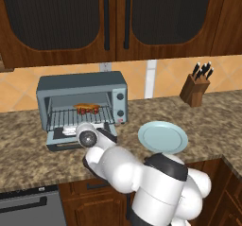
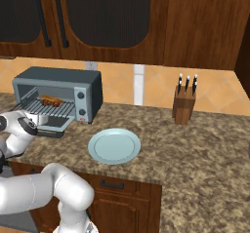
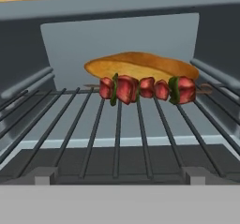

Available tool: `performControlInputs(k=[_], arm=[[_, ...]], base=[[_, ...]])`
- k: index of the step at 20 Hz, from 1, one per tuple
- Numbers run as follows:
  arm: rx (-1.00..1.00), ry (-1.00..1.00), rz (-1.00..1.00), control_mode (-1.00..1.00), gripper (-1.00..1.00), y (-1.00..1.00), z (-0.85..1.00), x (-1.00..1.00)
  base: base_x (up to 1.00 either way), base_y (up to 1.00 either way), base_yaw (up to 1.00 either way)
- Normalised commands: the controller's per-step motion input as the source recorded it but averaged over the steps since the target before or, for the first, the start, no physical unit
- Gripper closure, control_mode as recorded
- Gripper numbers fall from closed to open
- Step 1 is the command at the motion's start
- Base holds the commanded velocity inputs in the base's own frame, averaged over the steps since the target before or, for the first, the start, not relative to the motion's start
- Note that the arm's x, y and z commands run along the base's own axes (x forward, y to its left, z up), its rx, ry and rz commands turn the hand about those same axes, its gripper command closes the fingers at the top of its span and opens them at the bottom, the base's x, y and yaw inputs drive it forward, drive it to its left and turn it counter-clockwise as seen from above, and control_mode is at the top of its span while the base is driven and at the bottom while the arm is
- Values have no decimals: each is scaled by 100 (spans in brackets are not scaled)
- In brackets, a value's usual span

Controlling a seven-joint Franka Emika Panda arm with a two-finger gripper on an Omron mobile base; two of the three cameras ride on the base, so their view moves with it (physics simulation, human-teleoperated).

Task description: Pick up the kebab skewer and baguette bread, and place them inside the toaster oven. Close the toaster oven door and start by setting the timer.

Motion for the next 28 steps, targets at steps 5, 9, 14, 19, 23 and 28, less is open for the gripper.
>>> performControlInputs(k=[5,9,14,19,23,28], arm=[[0,3,0,-100,-100,0,0,1],[0,2,0,-100,-100,1,0,7],[0,2,0,-100,-100,1,-3,11],[0,1,0,-100,-100,1,-1,16],[0,2,0,-100,-100,1,0,20],[0,2,0,-100,-100,1,0,21]], base=[[0,0,0],[0,0,0],[0,0,0],[0,0,0],[0,0,0],[0,0,0]])
